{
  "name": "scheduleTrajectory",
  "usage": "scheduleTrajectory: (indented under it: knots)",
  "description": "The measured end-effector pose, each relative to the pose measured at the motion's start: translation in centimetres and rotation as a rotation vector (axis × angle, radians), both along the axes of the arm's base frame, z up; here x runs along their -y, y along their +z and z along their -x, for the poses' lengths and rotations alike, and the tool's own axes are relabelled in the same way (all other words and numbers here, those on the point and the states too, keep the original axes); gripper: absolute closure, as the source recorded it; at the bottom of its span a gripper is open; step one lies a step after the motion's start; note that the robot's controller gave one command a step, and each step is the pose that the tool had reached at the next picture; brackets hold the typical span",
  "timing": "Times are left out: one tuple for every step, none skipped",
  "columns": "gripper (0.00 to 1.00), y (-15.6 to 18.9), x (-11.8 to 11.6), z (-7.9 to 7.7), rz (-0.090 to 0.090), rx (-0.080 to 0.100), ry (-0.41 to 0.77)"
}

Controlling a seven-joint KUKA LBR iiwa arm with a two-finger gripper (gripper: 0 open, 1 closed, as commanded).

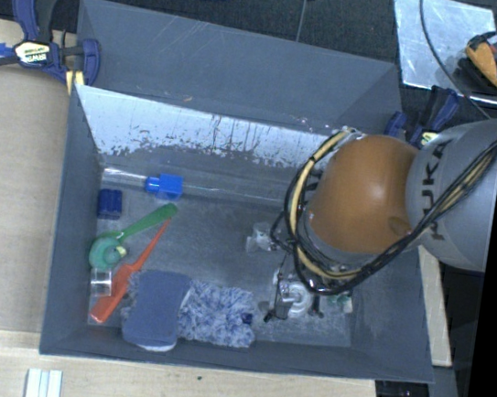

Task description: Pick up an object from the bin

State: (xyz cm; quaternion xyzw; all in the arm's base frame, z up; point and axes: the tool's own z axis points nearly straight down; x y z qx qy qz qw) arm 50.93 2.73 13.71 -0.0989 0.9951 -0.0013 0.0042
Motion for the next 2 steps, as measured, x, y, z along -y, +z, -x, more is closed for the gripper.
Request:
scheduleTrajectory:
  knots:
    - [0.00, -0.2, 2.0, 0.3, 0.005, 0.008, -0.026]
    - [0.00, 0.0, -2.5, 0.8, 0.000, 0.002, 0.187]
